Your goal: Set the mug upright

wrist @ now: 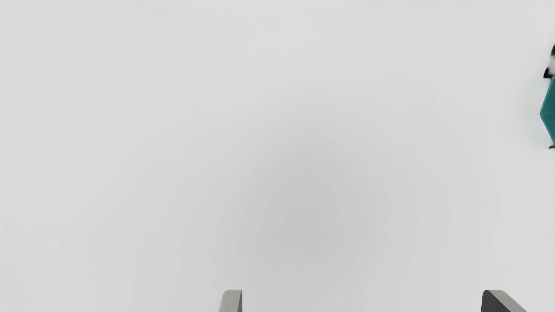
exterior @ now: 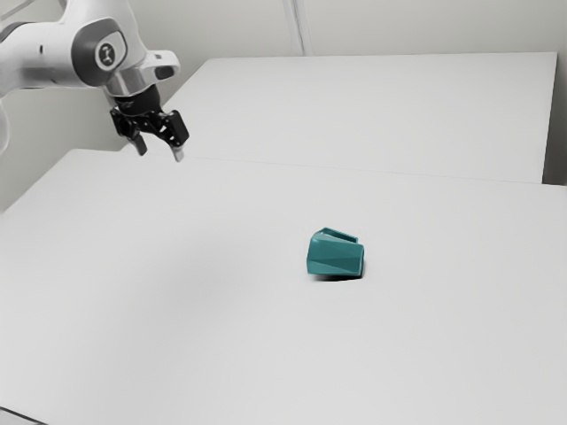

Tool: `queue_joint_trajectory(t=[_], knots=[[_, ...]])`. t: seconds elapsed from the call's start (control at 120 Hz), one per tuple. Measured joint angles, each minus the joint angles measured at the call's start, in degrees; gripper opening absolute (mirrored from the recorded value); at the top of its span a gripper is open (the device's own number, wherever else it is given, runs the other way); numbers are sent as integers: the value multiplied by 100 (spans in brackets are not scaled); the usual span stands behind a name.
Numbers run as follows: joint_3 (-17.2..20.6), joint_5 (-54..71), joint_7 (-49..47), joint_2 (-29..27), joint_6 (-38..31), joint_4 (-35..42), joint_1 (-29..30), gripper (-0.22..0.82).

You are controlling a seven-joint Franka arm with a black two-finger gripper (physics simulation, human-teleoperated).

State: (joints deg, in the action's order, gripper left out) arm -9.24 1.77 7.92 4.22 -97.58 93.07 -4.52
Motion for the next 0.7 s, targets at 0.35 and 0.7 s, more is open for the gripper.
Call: queue_joint_trajectory(t=[0.35, 0.7], knots=[[25, -885, 0, -351, -522, 1230, -113, 60], [79, -3131, 792, 435, -902, 1679, 7, 60]])
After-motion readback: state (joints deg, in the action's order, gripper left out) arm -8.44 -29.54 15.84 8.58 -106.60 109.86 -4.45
